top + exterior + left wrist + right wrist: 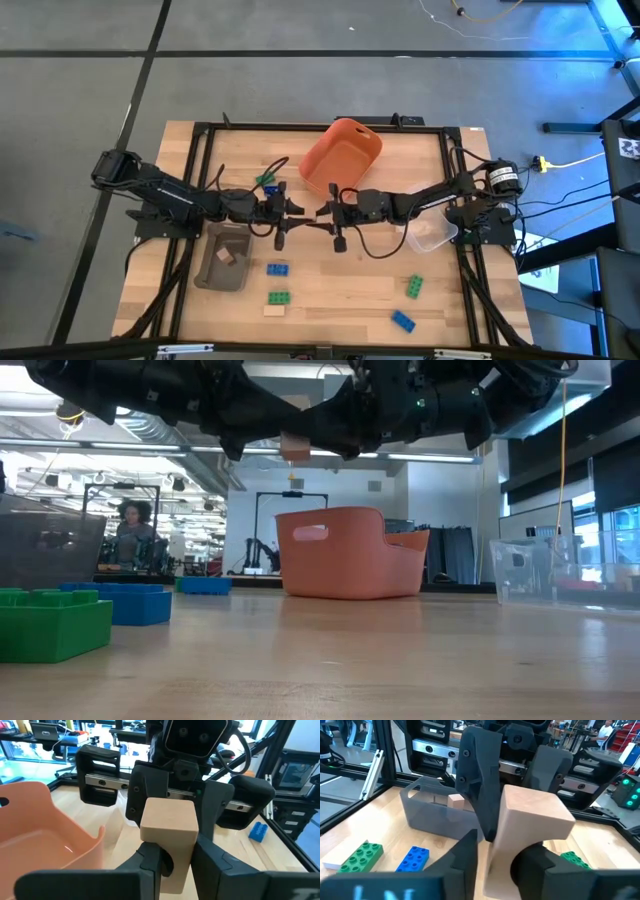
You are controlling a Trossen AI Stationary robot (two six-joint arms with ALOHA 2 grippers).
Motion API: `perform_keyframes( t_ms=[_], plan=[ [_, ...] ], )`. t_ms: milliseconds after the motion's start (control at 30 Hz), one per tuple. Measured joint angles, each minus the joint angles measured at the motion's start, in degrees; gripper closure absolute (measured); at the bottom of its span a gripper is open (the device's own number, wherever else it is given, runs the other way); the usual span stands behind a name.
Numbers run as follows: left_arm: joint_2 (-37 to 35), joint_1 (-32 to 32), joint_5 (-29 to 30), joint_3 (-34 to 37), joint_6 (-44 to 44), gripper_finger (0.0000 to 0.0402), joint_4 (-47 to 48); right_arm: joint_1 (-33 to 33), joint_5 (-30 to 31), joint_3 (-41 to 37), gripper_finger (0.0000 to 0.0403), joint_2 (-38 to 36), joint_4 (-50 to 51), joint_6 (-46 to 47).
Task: Sort & place blocks by color
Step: Put the right brown block into the black bin
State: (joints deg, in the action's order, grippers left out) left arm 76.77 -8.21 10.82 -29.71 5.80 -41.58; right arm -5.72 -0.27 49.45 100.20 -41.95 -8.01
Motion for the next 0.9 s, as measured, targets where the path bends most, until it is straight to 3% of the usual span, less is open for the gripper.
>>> perform_keyframes(
  t_ms=[700,900],
  plan=[
    [-3.2,0.0,-0.3,-0.1,-0.1,0.0342,3.5,0.0,0.2,0.3,0.0282,0.0,-0.4,3.2],
    [-3.1,0.0,0.0,-0.1,0.0,0.0344,3.4,0.0,0.3,0.2,0.0237,0.0,-0.7,3.3]
  ],
)
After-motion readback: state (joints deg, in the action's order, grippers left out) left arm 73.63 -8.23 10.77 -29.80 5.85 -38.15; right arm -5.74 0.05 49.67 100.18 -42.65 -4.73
